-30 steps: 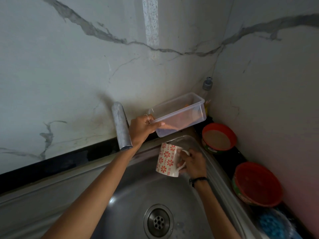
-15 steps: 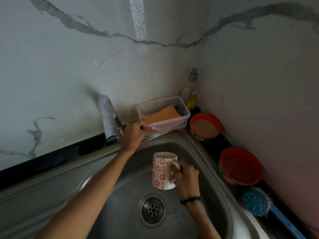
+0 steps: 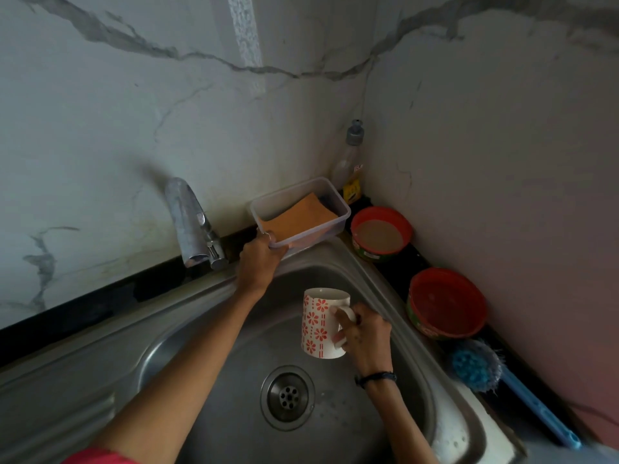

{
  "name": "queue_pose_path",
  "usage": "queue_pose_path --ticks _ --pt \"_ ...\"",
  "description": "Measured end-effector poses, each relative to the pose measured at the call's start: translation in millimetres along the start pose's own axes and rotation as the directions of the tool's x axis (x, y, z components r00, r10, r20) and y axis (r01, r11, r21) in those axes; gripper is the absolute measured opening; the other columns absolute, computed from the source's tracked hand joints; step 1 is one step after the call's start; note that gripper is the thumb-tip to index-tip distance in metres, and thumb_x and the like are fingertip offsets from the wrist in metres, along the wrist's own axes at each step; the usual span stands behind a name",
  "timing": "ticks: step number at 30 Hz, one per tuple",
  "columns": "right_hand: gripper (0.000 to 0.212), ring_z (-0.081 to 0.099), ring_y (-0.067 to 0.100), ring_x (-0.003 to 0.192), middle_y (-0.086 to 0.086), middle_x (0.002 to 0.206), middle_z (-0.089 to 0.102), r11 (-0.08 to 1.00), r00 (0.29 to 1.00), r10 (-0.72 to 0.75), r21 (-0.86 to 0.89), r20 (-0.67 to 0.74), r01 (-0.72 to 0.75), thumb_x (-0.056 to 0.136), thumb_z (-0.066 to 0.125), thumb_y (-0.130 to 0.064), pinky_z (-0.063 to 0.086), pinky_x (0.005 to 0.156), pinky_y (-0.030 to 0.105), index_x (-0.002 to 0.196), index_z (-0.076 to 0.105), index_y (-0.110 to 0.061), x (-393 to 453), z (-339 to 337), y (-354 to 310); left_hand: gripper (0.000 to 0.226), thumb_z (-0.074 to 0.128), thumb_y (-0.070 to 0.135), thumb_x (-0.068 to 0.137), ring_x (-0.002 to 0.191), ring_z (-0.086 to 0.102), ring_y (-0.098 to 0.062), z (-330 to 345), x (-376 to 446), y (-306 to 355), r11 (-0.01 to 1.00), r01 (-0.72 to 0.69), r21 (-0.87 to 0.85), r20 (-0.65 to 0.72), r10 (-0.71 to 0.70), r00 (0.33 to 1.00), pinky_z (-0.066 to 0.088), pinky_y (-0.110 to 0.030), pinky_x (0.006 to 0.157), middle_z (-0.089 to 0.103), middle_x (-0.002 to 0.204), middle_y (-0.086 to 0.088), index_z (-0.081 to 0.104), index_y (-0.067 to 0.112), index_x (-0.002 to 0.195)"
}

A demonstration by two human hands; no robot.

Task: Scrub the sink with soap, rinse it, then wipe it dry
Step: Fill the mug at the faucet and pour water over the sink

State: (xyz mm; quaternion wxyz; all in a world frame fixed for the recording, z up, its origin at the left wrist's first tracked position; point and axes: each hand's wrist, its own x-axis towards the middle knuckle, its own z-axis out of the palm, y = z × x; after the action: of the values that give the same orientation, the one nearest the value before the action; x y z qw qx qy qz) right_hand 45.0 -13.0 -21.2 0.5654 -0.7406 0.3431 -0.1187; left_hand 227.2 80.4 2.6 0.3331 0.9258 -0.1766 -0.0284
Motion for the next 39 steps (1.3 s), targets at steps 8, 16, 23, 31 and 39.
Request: queue_pose_path --ticks 8,16,23,31,39 --pt "0.026 0.064 0.024 0.049 0.009 0.058 0.064 0.994 0.985 0.112 -0.009 0.129 -0.111 0.088 0.062 -0.018 0.054 0.047 0.035 0.063 0.056 -0.015 9.9 -8.9 -18.7 0.060 0.056 0.027 0.091 0.134 0.038 -0.020 -5.3 -49.4 -26.8 0.986 -0.070 -0.151 0.000 0.071 0.997 0.034 -0.038 0.109 0.030 0.151 -0.002 0.029 0.029 0.144" --pt "0.026 0.064 0.018 0.050 0.016 0.074 0.064 0.894 0.942 0.309 0.377 -0.129 -0.242 0.086 0.066 -0.020 0.053 0.043 0.026 0.065 0.057 -0.007 10.6 -6.9 -21.2 0.037 0.053 0.015 0.093 0.124 0.049 -0.018 -7.4 -110.9 -9.6 0.969 -0.241 -0.058 0.049 0.244 0.969 0.033 -0.021 0.100 0.054 0.133 -0.005 0.052 0.013 0.130" --pt "0.028 0.068 0.035 0.061 0.020 0.072 0.068 0.854 0.860 0.403 0.468 -0.313 -0.229 0.083 0.065 -0.027 0.057 0.052 0.047 0.064 0.056 -0.008 -34.8 -13.6 -1.9 0.043 0.049 0.010 0.094 0.136 0.033 -0.018 10.8 -128.3 -9.0 0.978 -0.210 0.009 0.175 0.206 0.963 0.021 -0.022 0.110 0.043 0.143 -0.007 0.045 0.011 0.136" --pt "0.017 0.067 0.021 0.055 0.009 0.061 0.065 0.985 0.969 0.128 0.139 -0.213 -0.099 0.086 0.061 -0.020 0.058 0.059 0.036 0.084 0.065 -0.003 -64.4 -10.6 -20.0 0.029 0.047 0.015 0.094 0.109 0.060 -0.014 12.5 -176.1 -34.6 0.994 -0.063 0.084 0.569 0.004 0.823 0.045 -0.028 0.094 0.063 0.123 -0.002 0.062 0.015 0.119" --pt "0.024 0.063 0.031 0.053 0.014 0.060 0.061 0.672 0.839 0.521 0.682 -0.158 -0.289 0.080 0.070 -0.010 0.055 0.044 0.044 0.062 0.056 -0.001 -61.1 -32.9 -13.5 0.028 0.052 0.018 0.093 0.110 0.058 -0.015 22.5 -229.0 -27.3 0.998 -0.050 -0.044 0.838 0.064 0.542 0.041 -0.018 0.091 0.063 0.118 -0.007 0.061 0.013 0.119"
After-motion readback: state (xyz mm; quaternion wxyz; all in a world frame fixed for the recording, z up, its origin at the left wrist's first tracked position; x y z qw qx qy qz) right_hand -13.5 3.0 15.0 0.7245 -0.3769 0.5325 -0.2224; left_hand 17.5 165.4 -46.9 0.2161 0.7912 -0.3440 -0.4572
